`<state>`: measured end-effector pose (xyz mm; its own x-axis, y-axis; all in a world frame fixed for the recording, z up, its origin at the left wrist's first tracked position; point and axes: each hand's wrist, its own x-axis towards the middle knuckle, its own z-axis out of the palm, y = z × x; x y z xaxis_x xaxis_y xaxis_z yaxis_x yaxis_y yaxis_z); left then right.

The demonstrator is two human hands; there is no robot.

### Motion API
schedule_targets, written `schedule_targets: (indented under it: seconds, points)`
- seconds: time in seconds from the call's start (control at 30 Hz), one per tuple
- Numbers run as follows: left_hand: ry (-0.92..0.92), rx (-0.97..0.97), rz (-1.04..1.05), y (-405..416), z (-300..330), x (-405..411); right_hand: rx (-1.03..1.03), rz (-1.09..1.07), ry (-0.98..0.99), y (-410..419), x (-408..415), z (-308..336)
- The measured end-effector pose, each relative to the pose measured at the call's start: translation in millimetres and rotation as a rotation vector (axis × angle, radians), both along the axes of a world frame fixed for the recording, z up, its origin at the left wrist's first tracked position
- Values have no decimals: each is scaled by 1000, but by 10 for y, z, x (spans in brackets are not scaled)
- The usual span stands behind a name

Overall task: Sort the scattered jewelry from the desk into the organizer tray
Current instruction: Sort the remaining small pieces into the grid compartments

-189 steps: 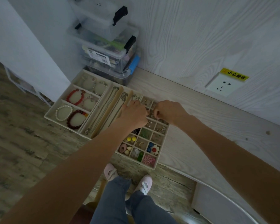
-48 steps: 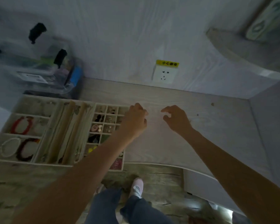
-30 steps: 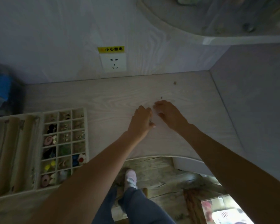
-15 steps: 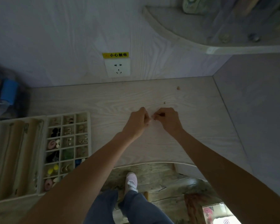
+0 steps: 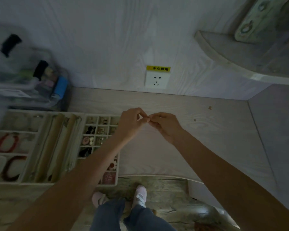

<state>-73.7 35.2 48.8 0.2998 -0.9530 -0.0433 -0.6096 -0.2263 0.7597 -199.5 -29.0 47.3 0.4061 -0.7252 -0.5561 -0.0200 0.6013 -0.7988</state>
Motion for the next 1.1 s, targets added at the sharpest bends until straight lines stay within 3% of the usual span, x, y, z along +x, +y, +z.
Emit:
schedule_targets:
  seconds: [0.27,0.53,0.73,1.1]
  points:
    - [-18,-48,66,316,65,416,220,90,-103,97,540,73]
    - [-6,3,167,533,57,834,235,241,-75,273,910,105]
    - [25,14,207,702,22,1024,-91,539,340,358,1151,140]
    - [172,49,241,833,-200,1262,-284,612,480,469,1414,42]
